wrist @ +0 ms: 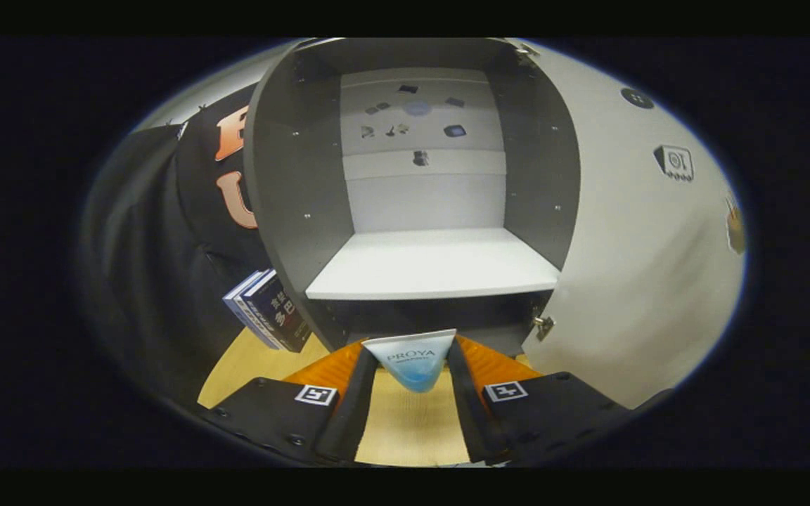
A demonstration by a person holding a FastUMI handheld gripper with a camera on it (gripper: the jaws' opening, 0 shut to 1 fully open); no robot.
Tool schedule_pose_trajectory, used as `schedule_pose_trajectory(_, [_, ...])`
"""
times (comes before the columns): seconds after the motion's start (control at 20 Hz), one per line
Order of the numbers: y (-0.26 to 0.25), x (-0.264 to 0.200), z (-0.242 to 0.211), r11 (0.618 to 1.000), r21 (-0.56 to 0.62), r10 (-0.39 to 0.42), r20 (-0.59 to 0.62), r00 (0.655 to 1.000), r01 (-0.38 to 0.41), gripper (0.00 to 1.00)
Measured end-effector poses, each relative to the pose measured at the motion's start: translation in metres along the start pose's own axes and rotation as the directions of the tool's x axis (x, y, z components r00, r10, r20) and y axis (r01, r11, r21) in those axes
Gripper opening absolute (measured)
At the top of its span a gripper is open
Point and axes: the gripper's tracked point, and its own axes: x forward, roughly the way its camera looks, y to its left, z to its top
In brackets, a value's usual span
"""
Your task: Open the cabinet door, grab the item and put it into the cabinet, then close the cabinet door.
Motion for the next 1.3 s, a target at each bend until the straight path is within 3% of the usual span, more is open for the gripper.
schedule_pose_trajectory(0.35, [0.006, 0.007, 0.091, 0.999, -0.033, -0.022, 0.057, 0.998, 0.024, 0.62])
schedule_pose_trajectory(0.65, [-0.009, 0.051, 0.142, 0.998, -0.029, -0.062, 0.062, 0.996, 0.064, 0.63])
schedule_pose_trajectory(0.95, [-0.036, 0.118, 0.15, 0.993, -0.016, -0.116, -0.007, 0.993, 0.116, 0.63])
schedule_pose_trajectory(1.3, [-0.029, 0.162, 0.131, 0.996, 0.022, -0.08, -0.081, 0.994, 0.082, 0.63])
